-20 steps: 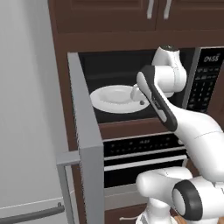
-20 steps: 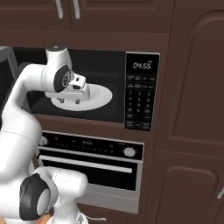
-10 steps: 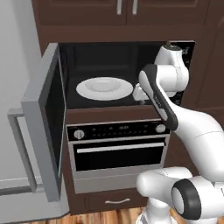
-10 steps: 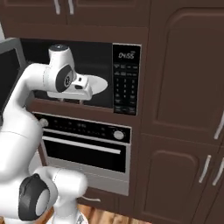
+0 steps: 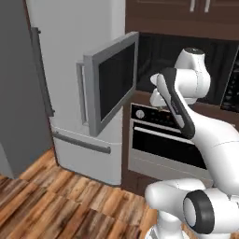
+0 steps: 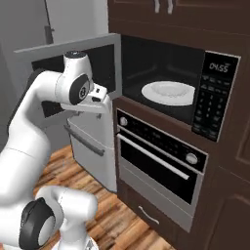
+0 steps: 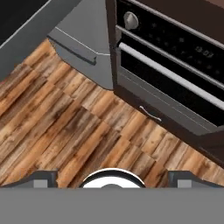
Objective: Pick the bell pepper from the counter and place it in the microwave.
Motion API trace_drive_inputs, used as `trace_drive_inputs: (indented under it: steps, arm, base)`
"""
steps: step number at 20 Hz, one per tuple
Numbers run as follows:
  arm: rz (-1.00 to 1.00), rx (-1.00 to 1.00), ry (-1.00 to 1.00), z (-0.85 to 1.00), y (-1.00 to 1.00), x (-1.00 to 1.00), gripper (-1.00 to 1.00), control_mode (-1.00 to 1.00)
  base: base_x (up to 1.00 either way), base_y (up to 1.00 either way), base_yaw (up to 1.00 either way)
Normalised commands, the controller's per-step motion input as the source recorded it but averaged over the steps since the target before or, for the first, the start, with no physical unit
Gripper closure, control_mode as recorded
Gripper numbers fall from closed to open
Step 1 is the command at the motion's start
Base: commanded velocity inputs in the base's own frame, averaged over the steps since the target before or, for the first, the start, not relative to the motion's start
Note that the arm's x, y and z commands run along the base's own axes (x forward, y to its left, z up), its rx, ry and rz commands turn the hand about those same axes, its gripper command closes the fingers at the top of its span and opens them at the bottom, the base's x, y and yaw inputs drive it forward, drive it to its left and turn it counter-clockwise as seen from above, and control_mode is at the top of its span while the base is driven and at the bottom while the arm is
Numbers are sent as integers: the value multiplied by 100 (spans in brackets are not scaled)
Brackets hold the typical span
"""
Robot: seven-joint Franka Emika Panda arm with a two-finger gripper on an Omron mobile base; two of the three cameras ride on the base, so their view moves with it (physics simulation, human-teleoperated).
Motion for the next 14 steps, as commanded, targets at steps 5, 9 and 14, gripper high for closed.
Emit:
trace_drive_inputs:
  steps: [5, 9, 14]
  arm:
    - [0, 0, 0, 0, 0, 0, -100, 100]
    - [0, 0, 0, 0, 0, 0, -100, 100]
    - [0, 0, 0, 0, 0, 0, -100, 100]
  base:
    - [-85, -33, 90]
    - [-88, -32, 90]
    - [-57, -4, 98]
